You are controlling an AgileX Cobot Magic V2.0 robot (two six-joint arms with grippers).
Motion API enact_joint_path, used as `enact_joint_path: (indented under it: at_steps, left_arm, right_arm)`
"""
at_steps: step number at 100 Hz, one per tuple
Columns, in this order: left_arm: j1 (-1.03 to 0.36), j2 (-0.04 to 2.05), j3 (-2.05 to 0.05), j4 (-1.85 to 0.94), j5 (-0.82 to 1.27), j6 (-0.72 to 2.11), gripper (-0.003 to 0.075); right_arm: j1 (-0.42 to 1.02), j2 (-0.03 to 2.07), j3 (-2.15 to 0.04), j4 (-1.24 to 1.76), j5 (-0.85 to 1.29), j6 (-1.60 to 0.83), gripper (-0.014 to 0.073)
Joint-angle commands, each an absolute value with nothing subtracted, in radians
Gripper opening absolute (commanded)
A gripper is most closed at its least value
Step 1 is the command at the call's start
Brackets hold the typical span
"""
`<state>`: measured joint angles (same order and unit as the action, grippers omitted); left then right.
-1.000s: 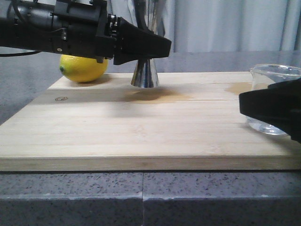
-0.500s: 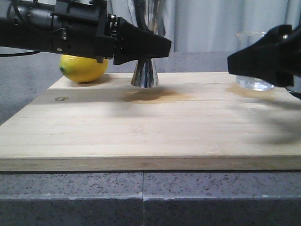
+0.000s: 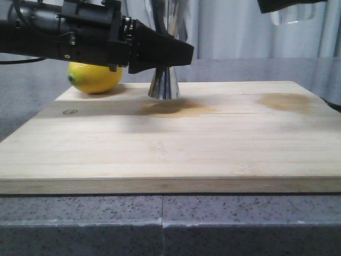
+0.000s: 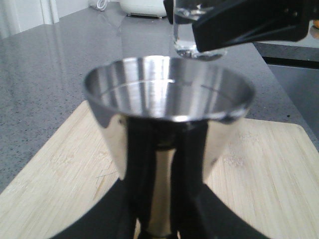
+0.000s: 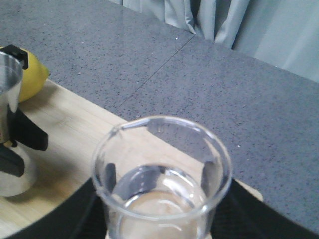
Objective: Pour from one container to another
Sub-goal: 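Lift the glass measuring cup with the right gripper toward the jigger, then tilt the measuring cup with the right gripper, pouring into the jigger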
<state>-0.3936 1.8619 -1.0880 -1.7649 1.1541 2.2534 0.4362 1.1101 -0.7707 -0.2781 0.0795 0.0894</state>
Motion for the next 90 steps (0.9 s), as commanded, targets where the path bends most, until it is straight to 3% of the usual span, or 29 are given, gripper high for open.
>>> enact_joint_path:
  at_steps: [1, 90]
  left_arm:
    - [-0.404, 1.808, -1.117, -1.851, 1.259, 2.255, 0.0062]
    - [-0.404, 1.808, -1.117, -1.851, 1.259, 2.255, 0.0062]
  right_arm:
    - [0.434, 1.109, -0.845, -0.322, 0.053, 0.088, 0.026]
    - [0.582, 1.278, -1.127, -0.482, 0.198, 0.054, 0.0262]
